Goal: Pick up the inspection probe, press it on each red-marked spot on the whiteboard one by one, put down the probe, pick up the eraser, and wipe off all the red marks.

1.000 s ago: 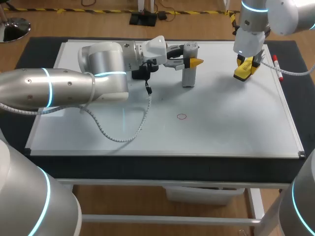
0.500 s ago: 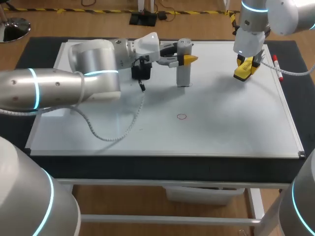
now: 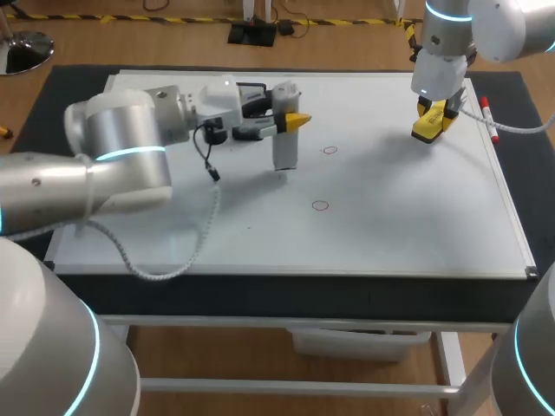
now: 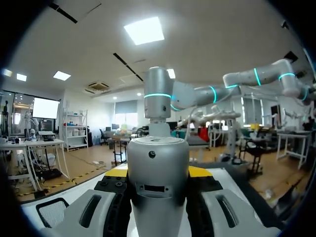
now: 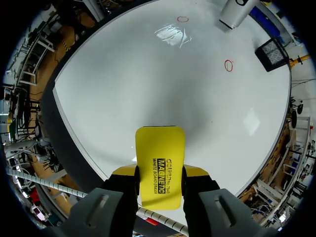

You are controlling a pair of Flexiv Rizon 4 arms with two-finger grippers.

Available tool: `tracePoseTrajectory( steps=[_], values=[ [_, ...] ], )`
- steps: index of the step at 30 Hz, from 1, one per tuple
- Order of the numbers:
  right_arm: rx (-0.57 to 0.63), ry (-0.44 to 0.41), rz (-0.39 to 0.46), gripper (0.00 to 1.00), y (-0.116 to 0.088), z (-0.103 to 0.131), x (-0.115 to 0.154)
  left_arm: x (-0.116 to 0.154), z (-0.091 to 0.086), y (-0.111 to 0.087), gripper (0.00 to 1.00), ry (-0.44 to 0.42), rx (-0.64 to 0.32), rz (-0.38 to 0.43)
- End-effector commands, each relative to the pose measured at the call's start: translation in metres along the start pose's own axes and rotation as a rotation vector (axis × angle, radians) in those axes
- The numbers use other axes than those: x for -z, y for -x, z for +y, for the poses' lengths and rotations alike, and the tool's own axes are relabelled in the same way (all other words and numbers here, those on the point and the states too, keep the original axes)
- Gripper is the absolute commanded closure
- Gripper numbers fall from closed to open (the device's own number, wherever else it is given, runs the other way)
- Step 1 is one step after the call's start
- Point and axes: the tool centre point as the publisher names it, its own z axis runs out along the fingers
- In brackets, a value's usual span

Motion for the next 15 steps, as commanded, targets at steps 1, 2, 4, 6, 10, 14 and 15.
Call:
tracePoseTrajectory(
  steps=[1,2,4,6,10,14,15],
  values=[
    [0.002,0.000,0.004,1.00,0.000,-0.001,0.001,0.055,-0.012,-0.021,1.00,0.003,-0.008,-0.126],
    [0.002,0.000,0.004,1.00,0.000,-0.001,0.001,0.062,-0.013,-0.022,1.00,0.006,-0.011,-0.135],
    [0.002,0.000,0.004,1.00,0.000,-0.001,0.001,0.075,-0.016,-0.024,1.00,0.003,-0.017,-0.142],
    [0.002,0.000,0.004,1.00,0.000,-0.001,0.001,0.087,-0.017,-0.023,1.00,0.005,-0.022,-0.139],
    [0.002,0.000,0.004,1.00,0.000,-0.001,0.001,0.112,-0.020,-0.021,1.00,0.001,-0.033,-0.155],
    [0.002,0.000,0.004,1.00,0.000,-0.001,0.001,0.133,-0.023,-0.019,1.00,0.000,-0.052,-0.167],
    [0.002,0.000,0.004,1.00,0.000,-0.001,0.001,0.138,-0.023,-0.018,1.00,-0.003,-0.052,-0.175]
  ],
)
